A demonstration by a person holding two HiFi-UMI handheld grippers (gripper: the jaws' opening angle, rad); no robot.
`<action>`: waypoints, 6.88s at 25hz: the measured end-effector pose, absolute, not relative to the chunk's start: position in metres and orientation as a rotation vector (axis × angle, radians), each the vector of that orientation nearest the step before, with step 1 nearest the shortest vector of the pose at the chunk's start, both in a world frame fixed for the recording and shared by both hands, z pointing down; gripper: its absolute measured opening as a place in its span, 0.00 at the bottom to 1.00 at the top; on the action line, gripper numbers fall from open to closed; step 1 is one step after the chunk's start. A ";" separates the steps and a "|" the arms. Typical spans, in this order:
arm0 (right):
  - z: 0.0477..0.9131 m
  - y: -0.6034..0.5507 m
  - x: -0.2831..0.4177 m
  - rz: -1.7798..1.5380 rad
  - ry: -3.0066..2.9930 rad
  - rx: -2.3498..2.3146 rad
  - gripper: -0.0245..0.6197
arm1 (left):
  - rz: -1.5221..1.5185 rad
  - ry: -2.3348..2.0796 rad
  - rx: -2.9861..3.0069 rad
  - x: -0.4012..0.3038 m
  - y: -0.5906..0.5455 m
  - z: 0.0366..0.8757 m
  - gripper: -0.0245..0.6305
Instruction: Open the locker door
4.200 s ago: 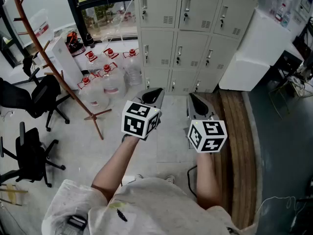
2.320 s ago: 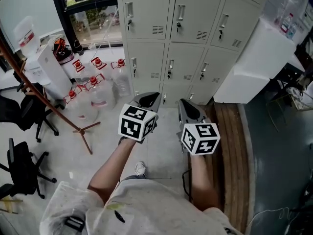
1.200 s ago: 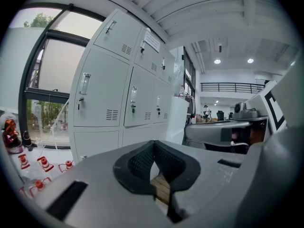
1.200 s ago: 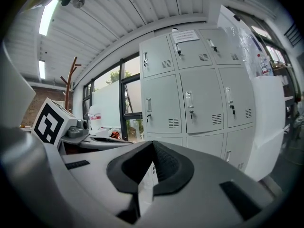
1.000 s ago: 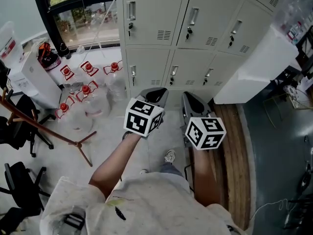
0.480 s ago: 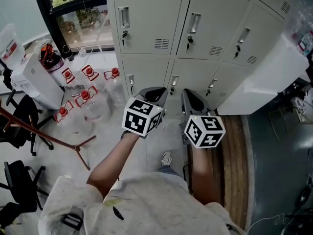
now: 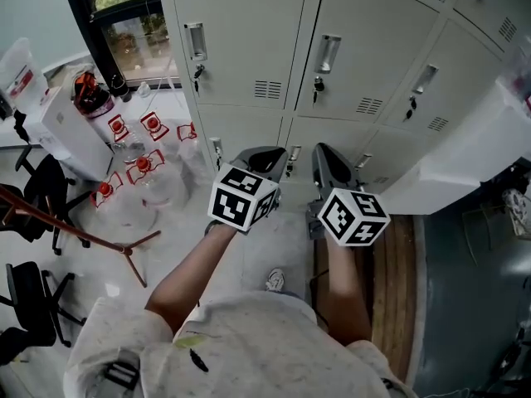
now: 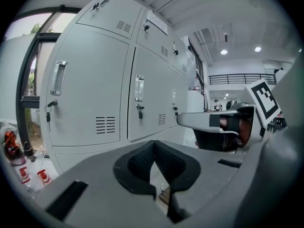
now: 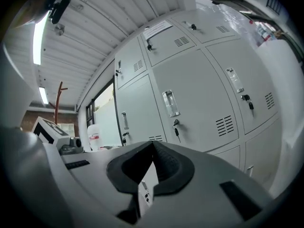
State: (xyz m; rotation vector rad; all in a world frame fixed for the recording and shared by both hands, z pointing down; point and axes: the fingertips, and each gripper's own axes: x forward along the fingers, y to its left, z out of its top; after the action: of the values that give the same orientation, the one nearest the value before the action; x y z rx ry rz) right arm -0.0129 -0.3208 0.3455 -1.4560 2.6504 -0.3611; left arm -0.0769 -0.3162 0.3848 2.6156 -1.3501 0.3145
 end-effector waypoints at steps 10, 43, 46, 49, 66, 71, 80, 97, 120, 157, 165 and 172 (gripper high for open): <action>0.337 -0.378 0.000 -0.505 2.581 -1.241 0.03 | 0.337 -1.450 2.582 -0.065 -0.365 0.384 0.05; 0.334 -0.484 -0.004 -0.954 2.361 -0.874 0.19 | 0.328 -1.651 2.440 -0.075 -0.448 0.400 0.05; 0.336 -0.491 -0.005 -1.013 2.327 -0.861 0.24 | 0.323 -1.653 2.434 -0.076 -0.453 0.401 0.05; 0.338 -0.496 -0.008 -1.073 2.294 -0.834 0.24 | 0.322 -1.653 2.432 -0.077 -0.457 0.403 0.05; 0.344 -0.504 -0.012 -1.318 2.001 -0.682 0.09 | 0.341 -1.668 2.416 -0.088 -0.456 0.409 0.05; 0.344 -0.502 -0.011 -1.312 1.971 -0.689 0.09 | 0.333 -1.674 2.413 -0.091 -0.449 0.408 0.05; 0.344 -0.491 -0.007 -1.297 1.967 -0.695 0.09 | 0.318 -1.662 2.417 -0.091 -0.433 0.409 0.05; 0.344 -0.458 0.009 -1.265 1.961 -0.731 0.09 | 0.292 -1.587 2.463 -0.071 -0.403 0.406 0.05; 0.345 -0.397 0.065 -1.211 1.918 -0.863 0.09 | 0.295 -1.371 2.609 -0.016 -0.351 0.389 0.05; 0.344 -0.337 0.187 -1.165 1.761 -1.018 0.09 | 0.259 -1.174 2.725 0.086 -0.283 0.362 0.05; 0.345 -0.335 0.218 -1.171 1.791 -1.005 0.09 | 0.266 -1.186 2.732 0.123 -0.282 0.358 0.05; 0.346 -0.338 0.249 -1.189 1.798 -0.975 0.09 | 0.277 -1.183 2.724 0.159 -0.281 0.363 0.05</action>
State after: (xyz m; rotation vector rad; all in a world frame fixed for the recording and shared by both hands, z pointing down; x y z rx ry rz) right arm 0.2488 -0.3379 0.3458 -0.9746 1.7981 -1.1885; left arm 0.1590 -0.2813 0.3633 2.7243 -1.1830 0.2766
